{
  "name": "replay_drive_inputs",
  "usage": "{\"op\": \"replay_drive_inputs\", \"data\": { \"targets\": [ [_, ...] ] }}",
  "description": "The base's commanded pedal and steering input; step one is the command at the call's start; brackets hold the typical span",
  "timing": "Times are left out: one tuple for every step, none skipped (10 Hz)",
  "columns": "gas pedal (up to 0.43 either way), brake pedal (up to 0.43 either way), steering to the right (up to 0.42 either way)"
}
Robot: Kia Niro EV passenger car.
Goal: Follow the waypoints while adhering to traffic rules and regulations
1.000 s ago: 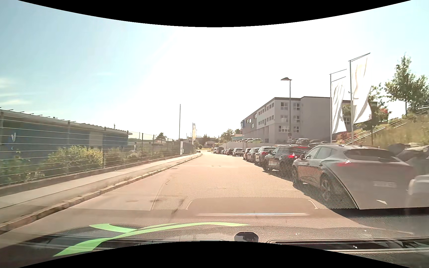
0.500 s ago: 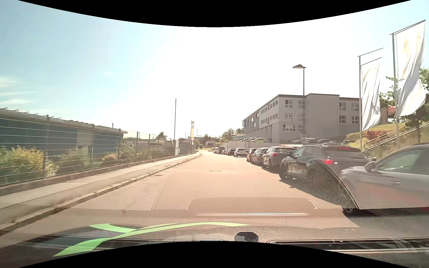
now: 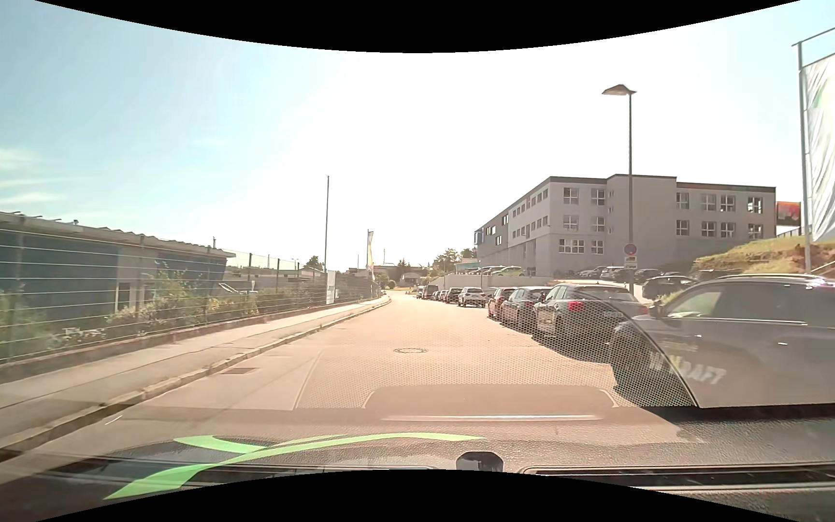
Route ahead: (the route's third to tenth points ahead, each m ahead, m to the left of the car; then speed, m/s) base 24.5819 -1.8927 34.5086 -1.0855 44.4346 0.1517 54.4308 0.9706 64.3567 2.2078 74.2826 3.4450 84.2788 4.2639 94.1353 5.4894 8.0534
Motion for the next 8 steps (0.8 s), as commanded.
{"op": "replay_drive_inputs", "data": {
  "targets": [
    [0.248, 0.000, -0.005],
    [0.248, 0.000, -0.005],
    [0.248, 0.000, -0.005],
    [0.228, 0.000, -0.005],
    [0.228, 0.000, -0.005],
    [0.228, 0.000, -0.005],
    [0.228, 0.000, -0.005],
    [0.228, 0.000, -0.005]
  ]
}}
